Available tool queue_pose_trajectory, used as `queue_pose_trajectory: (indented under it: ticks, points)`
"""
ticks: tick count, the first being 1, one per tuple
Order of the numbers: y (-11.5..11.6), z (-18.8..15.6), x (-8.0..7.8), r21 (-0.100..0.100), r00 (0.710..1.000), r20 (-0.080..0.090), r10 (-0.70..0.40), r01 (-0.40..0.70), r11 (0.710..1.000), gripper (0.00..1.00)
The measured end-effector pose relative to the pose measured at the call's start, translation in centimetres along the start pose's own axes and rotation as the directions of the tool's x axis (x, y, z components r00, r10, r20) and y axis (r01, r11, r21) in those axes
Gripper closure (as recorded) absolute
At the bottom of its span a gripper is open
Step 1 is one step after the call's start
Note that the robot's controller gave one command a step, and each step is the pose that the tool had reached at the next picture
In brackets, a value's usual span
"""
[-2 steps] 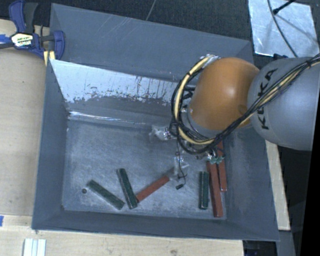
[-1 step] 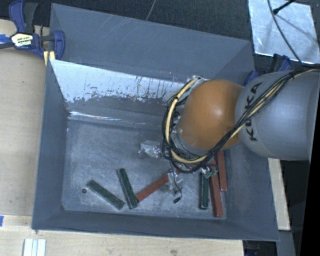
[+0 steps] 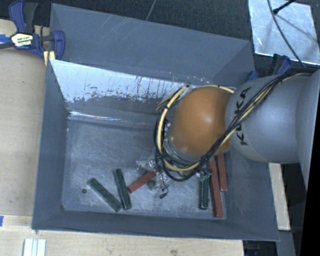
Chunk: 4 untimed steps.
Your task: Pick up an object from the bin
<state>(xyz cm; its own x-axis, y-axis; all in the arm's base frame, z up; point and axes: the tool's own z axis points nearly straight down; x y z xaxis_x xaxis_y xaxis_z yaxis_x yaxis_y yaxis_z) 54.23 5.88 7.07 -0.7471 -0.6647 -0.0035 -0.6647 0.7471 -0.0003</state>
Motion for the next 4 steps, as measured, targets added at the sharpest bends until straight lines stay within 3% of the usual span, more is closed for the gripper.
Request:
queue_pose_trajectory:
  ticks: [2, 3, 4]
  points:
    - [0.0, -0.3, 0.1, -0.001, 1.0, -0.001, 0.0, 0.0, 1.0, 1.0]
    - [0.2, -2.2, 0.2, -0.005, 1.0, -0.009, 0.001, -0.001, 1.0, 1.0]
    - [0.0, -4.1, 0.1, 0.0, 1.0, -0.002, 0.002, -0.002, 1.0, 1.0]
